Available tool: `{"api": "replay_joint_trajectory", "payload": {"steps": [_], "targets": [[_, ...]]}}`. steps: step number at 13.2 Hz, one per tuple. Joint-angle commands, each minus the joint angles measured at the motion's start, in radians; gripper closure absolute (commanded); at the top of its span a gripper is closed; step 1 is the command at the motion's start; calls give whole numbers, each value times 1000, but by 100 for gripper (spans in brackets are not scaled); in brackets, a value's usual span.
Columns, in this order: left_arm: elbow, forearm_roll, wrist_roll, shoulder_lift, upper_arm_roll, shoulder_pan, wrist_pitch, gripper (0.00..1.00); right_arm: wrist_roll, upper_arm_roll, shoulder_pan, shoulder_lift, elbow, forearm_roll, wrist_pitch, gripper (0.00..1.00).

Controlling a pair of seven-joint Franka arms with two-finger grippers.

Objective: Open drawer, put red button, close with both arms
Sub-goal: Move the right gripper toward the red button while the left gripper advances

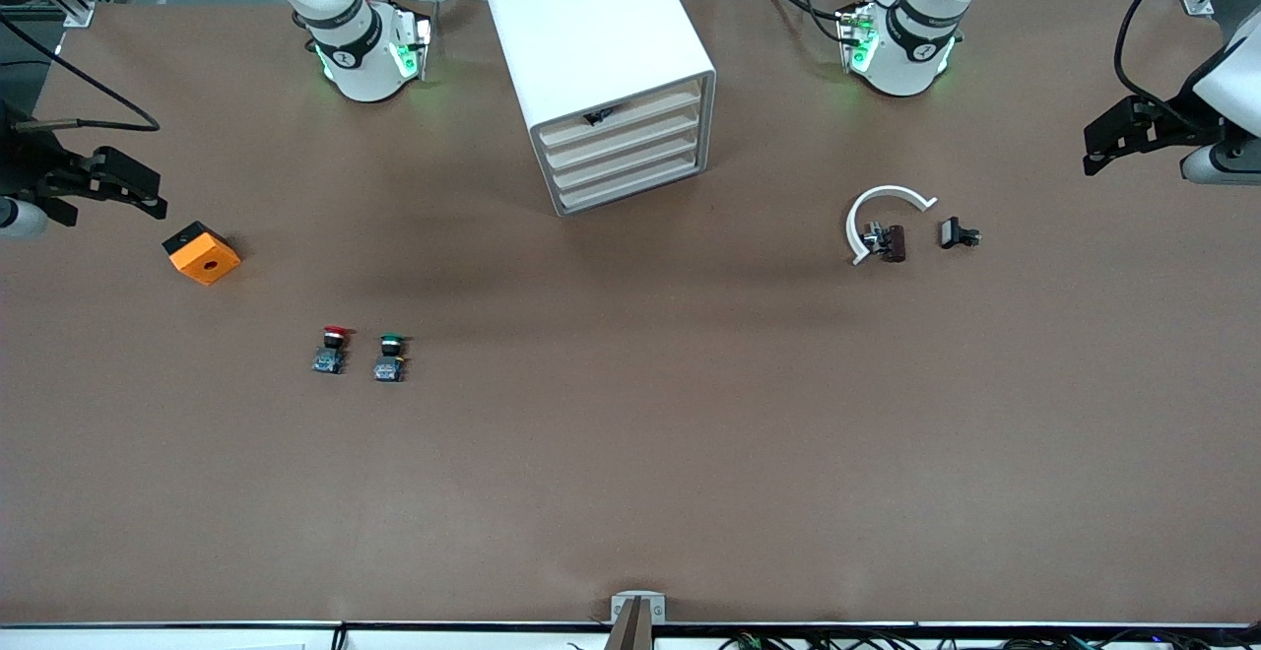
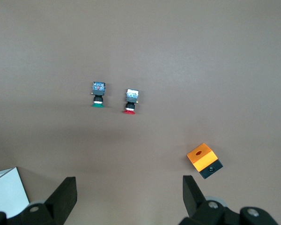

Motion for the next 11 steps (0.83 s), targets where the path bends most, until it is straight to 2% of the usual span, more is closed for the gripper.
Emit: {"api": "replay_joint_trajectory", "payload": {"steps": [1, 4, 6, 9, 11], "targets": [[19, 1, 14, 13, -5, 7, -1, 0, 9, 8, -16, 0, 4, 7, 0, 0], [22, 1, 6, 30, -7, -5, -1, 0, 9, 8, -16, 0, 4, 7, 1, 0], [72, 1, -41, 107, -19, -13, -1, 0, 7, 8, -16, 0, 4, 7, 0, 0], [89, 2, -135, 204, -36, -36, 5, 0, 7, 8, -16, 5, 1, 9, 4, 0], [88, 7, -141, 250, -36, -63, 83, 0, 6, 8, -16, 28, -8, 9, 36, 0]]}}
